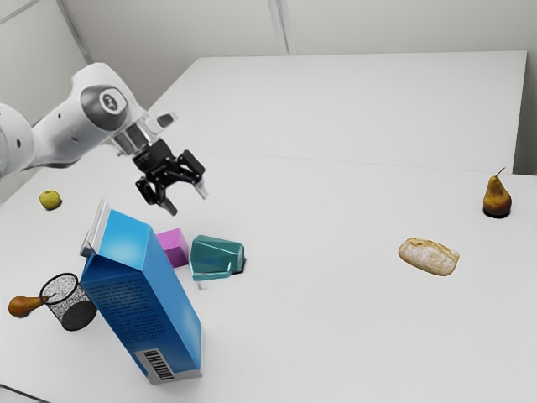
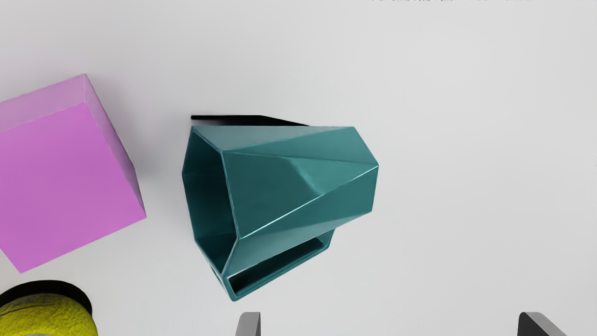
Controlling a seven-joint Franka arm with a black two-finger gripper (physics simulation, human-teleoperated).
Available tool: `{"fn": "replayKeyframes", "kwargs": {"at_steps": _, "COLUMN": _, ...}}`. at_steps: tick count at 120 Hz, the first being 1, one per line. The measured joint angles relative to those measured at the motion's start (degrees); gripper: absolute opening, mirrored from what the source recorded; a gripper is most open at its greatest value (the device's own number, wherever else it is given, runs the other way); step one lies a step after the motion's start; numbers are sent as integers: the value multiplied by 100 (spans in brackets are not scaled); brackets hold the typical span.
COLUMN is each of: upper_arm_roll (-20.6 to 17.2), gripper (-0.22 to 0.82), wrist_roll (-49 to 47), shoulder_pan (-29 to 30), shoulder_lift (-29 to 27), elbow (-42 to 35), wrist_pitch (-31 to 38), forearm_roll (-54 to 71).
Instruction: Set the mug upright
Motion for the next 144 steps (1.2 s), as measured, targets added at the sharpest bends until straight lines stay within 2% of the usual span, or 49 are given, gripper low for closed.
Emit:
{"fn": "replayKeyframes", "kwargs": {"at_steps": 30, "upper_arm_roll": 25, "gripper": 60, "wrist_roll": -19, "shoulder_pan": 3, "shoulder_lift": 366, "elbow": -10, "wrist_pitch": 173, "forearm_roll": -227}}
{"fn": "replayKeyframes", "kwargs": {"at_steps": 50, "upper_arm_roll": 199, "gripper": 60, "wrist_roll": -23, "shoulder_pan": 6, "shoulder_lift": 613, "elbow": -3, "wrist_pitch": 245, "forearm_roll": -491}}
{"fn": "replayKeyframes", "kwargs": {"at_steps": 95, "upper_arm_roll": 315, "gripper": 60, "wrist_roll": -32, "shoulder_pan": 4, "shoulder_lift": 681, "elbow": -437, "wrist_pitch": 289, "forearm_roll": -911}}
{"fn": "replayKeyframes", "kwargs": {"at_steps": 144, "upper_arm_roll": 315, "gripper": 60, "wrist_roll": -36, "shoulder_pan": -5, "shoulder_lift": 918, "elbow": -453, "wrist_pitch": 419, "forearm_roll": -1250}}
